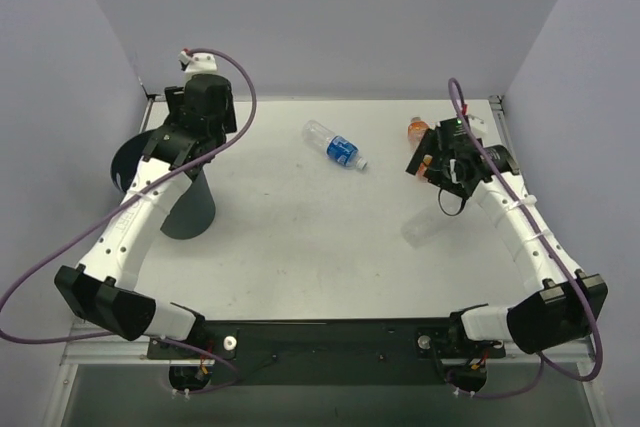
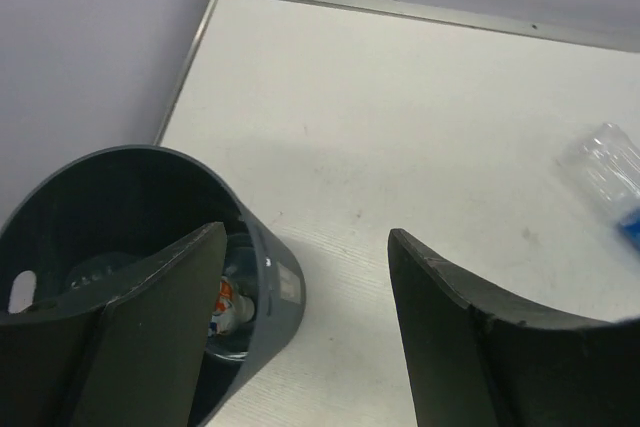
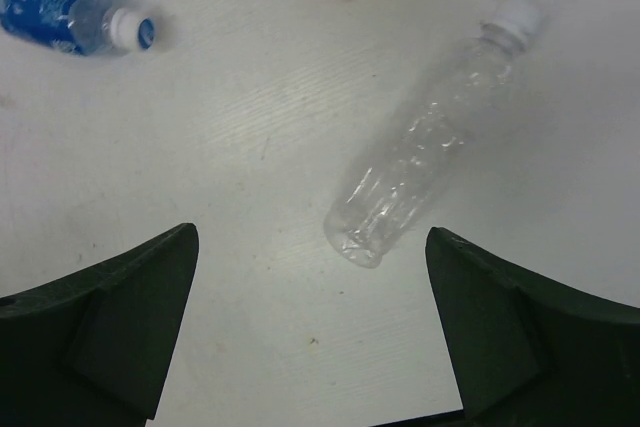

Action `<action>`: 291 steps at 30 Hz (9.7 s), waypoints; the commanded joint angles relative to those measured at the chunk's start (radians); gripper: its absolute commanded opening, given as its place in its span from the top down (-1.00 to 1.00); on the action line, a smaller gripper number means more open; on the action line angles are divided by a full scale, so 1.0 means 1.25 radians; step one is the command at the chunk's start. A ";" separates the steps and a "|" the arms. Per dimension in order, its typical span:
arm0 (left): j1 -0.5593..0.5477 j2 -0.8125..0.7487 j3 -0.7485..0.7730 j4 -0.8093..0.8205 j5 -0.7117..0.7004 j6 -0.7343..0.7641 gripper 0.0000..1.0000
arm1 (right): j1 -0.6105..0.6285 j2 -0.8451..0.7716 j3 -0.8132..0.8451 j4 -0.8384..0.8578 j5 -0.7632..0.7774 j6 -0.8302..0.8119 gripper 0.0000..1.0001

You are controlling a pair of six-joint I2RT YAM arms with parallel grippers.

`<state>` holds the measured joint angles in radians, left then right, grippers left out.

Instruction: Put the plastic bottles in the bin

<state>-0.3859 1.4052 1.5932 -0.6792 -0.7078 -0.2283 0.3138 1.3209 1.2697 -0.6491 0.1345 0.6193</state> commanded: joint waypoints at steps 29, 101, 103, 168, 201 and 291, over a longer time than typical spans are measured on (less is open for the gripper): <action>-0.129 0.060 -0.088 -0.079 0.354 -0.033 -0.51 | -0.331 0.310 -0.077 0.139 -0.088 0.100 -0.78; -0.473 0.134 -0.084 0.136 0.261 -0.094 -0.78 | 0.180 0.321 0.280 -0.015 -0.174 0.323 1.00; -0.473 0.123 -0.093 0.162 0.274 -0.089 -0.81 | 0.183 0.325 0.280 -0.013 -0.180 0.323 1.00; -0.271 0.061 0.014 -0.069 0.187 -0.177 0.64 | 0.007 0.209 0.306 -0.013 -0.196 0.194 -0.48; 0.157 -0.108 -0.268 0.028 -0.200 -0.147 0.27 | 0.012 0.186 0.111 0.076 -0.260 0.139 -0.47; -0.052 0.136 -0.027 0.018 0.712 -0.299 -0.79 | -0.065 0.292 0.191 0.039 -0.313 -0.227 1.00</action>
<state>-0.4400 1.5509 1.5188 -0.7650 0.0338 -0.4927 0.1677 1.8698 1.5776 -0.6201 -0.1204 0.2874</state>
